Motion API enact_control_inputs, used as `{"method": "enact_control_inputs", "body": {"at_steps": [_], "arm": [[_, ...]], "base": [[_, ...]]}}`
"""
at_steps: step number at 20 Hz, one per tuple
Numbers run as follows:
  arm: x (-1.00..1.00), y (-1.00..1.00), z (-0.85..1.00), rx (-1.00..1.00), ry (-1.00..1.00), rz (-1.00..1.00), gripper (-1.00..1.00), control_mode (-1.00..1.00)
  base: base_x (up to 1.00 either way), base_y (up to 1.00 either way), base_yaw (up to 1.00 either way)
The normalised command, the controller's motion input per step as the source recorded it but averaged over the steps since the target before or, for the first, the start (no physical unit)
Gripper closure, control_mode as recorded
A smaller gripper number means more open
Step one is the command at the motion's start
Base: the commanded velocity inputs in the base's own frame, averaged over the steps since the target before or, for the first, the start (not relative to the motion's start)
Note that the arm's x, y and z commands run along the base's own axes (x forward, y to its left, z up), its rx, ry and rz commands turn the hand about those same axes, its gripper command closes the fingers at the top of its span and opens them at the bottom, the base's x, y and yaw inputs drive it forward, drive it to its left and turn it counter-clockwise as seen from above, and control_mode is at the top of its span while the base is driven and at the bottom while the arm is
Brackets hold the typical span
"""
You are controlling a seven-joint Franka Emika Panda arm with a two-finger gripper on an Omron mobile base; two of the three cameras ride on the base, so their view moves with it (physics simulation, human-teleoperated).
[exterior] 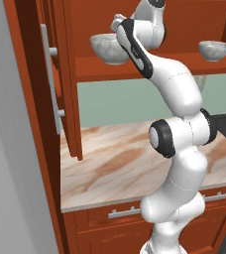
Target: Take the smaller bowl and place it next to the appetizer plate on the dining counter , and place the larger bowl next to the plate with cooked food.
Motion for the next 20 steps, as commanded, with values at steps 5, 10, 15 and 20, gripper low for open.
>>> {"method": "enact_control_inputs", "body": {"at_steps": [5, 10, 15, 20], "arm": [[0.02, -0.09, -0.22, -0.03, 0.06, -0.1, -1.0, -1.0], [0.0, -0.13, -0.48, -0.07, 0.09, -0.1, -1.0, -1.0], [0.03, 0.0, -0.3, -0.03, 0.05, -0.05, 1.0, -1.0], [-0.06, -0.02, 0.0, 0.0, 0.0, -0.01, 1.0, -1.0]], "base": [[0.0, 0.0, 0.0], [0.0, 0.0, 0.0], [0.0, 0.0, 0.0], [0.0, 0.0, 0.0]]}}
